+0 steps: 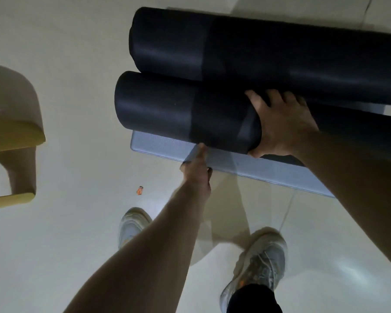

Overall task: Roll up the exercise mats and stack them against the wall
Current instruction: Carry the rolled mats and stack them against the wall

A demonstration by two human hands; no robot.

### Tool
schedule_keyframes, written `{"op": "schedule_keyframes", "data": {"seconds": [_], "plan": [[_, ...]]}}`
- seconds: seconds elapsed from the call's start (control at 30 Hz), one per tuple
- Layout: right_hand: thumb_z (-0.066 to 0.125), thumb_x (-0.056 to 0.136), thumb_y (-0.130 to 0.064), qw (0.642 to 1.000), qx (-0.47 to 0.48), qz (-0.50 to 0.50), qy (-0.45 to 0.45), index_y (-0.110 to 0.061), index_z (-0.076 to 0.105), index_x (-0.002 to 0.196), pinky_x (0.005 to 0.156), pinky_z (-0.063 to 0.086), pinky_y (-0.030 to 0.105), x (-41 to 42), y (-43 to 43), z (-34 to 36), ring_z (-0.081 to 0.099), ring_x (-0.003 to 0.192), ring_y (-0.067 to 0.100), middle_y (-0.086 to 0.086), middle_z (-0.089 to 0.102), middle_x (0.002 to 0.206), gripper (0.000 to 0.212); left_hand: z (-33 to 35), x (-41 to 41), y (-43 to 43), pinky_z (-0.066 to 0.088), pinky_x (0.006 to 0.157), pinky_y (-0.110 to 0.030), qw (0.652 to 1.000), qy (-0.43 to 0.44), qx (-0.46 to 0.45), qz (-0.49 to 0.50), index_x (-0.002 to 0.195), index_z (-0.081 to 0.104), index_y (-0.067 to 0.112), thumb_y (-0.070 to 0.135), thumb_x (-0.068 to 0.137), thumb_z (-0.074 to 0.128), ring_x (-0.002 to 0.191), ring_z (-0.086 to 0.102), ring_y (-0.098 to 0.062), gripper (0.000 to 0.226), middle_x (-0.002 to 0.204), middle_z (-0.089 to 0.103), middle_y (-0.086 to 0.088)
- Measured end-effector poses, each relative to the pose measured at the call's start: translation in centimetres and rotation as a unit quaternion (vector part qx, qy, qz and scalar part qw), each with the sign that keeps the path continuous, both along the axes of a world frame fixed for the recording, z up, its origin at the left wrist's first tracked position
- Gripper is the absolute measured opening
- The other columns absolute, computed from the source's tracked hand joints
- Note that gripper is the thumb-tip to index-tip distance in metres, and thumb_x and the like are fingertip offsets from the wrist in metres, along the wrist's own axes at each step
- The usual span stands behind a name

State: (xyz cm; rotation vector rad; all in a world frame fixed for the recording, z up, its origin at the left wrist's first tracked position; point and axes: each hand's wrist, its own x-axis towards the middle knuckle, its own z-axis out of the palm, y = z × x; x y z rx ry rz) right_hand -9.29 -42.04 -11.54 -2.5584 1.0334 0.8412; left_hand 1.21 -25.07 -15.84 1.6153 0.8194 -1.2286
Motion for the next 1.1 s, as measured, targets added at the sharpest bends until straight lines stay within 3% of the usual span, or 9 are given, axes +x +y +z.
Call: {"op": "schedule_keyframes", "data": {"seconds": [0.1, 0.17, 0.37, 0.47, 0.6, 0.73, 0.87, 1.0, 1.1], "plan": [[0.086, 0.043, -0.073, 1.0, 0.011, -0.014, 0.014, -0.035, 0.002, 0.156, 0.113, 0.034, 0.062, 0.6, 0.2, 0.6, 0.038, 0.134, 0.046, 0.016, 0.033, 0.15, 0.146, 1.2, -0.1, -0.7, 0.051, 0.094, -0.033, 1.0, 0.003, -0.024, 0.015, 0.122, 0.057, 0.017, 0.024, 0.1, 0.063, 0.103, 0.064, -0.02, 0.024, 0.123, 0.065, -0.007], [0.086, 0.043, -0.074, 0.999, 0.032, -0.027, 0.025, -0.033, 0.0, 0.155, 0.11, 0.037, 0.062, 1.0, 0.8, 1.4, 0.039, 0.134, 0.048, 0.018, 0.032, 0.152, 0.148, 2.2, -0.4, -1.0, 0.053, 0.099, -0.039, 0.999, -0.011, -0.026, 0.026, 0.122, 0.057, 0.019, 0.026, 0.099, 0.062, 0.11, 0.064, -0.024, 0.025, 0.124, 0.065, -0.007], [0.069, 0.06, -0.086, 0.998, 0.051, -0.032, 0.024, -0.024, -0.009, 0.156, 0.105, 0.041, 0.053, 1.4, 7.8, 1.3, 0.041, 0.126, 0.041, 0.019, 0.029, 0.145, 0.138, 3.7, 0.5, -0.3, 0.052, 0.102, -0.049, 0.99, -0.081, 0.063, -0.099, 0.137, 0.037, 0.02, 0.058, 0.066, 0.087, 0.112, 0.061, -0.028, 0.095, 0.128, 0.061, -0.004], [0.07, 0.062, -0.085, 0.978, 0.171, -0.113, -0.037, -0.034, 0.008, 0.156, 0.102, 0.046, 0.051, 0.4, 6.2, 1.0, 0.042, 0.127, 0.039, 0.014, 0.031, 0.144, 0.124, 3.7, 1.6, 0.1, 0.052, 0.101, -0.041, 0.978, -0.105, 0.107, -0.146, 0.135, 0.036, 0.015, 0.06, 0.067, 0.087, 0.108, 0.06, -0.027, 0.097, 0.124, 0.06, -0.005], [0.089, 0.047, -0.074, 0.931, 0.292, -0.221, -0.004, -0.04, -0.002, 0.16, 0.109, 0.044, 0.053, 0.9, 4.9, 1.0, 0.043, 0.137, 0.039, 0.011, 0.029, 0.159, 0.149, 3.6, 1.5, 0.5, 0.05, 0.097, -0.039, 0.973, -0.119, 0.106, -0.169, 0.135, 0.037, 0.014, 0.063, 0.07, 0.084, 0.103, 0.057, -0.025, 0.094, 0.122, 0.058, -0.003], [0.091, 0.048, -0.068, 0.931, 0.271, -0.243, -0.006, -0.04, 0.0, 0.16, 0.11, 0.042, 0.051, 1.8, 7.5, 1.7, 0.045, 0.135, 0.037, 0.01, 0.039, 0.152, 0.147, 4.4, 1.9, 2.3, 0.05, 0.087, -0.035, 0.975, -0.123, 0.092, -0.161, 0.135, 0.039, 0.015, 0.06, 0.072, 0.084, 0.104, 0.059, -0.023, 0.089, 0.123, 0.059, -0.003], [0.089, 0.049, -0.07, 0.93, 0.27, -0.249, -0.026, -0.048, 0.003, 0.156, 0.111, 0.041, 0.05, 3.3, 9.7, 4.5, 0.045, 0.136, 0.035, 0.004, 0.04, 0.15, 0.139, 7.1, 4.1, 4.9, 0.055, 0.093, -0.04, 0.973, -0.149, 0.093, -0.15, 0.132, 0.047, 0.016, 0.068, 0.061, 0.085, 0.104, 0.064, -0.024, 0.096, 0.121, 0.066, -0.002], [0.085, 0.044, -0.074, 0.941, 0.258, -0.211, -0.049, -0.051, 0.02, 0.142, 0.098, 0.051, 0.052, 8.1, 10.8, 10.0, 0.058, 0.118, 0.034, 0.002, 0.053, 0.128, 0.12, 12.6, 8.4, 6.5, 0.059, 0.09, -0.04, 0.972, -0.176, 0.091, -0.127, 0.131, 0.055, 0.016, 0.078, 0.044, 0.083, 0.102, 0.068, -0.025, 0.11, 0.118, 0.071, -0.001], [0.077, 0.035, -0.083, 0.948, 0.254, -0.182, -0.061, -0.049, 0.02, 0.143, 0.093, 0.055, 0.051, 13.0, 11.6, 14.6, 0.061, 0.114, 0.033, 0.002, 0.055, 0.127, 0.127, 17.6, 12.8, 7.5, 0.06, 0.082, -0.037, 0.974, -0.187, 0.075, -0.1, 0.127, 0.059, 0.013, 0.073, 0.048, 0.083, 0.097, 0.07, -0.024, 0.101, 0.113, 0.072, -0.002]]}}
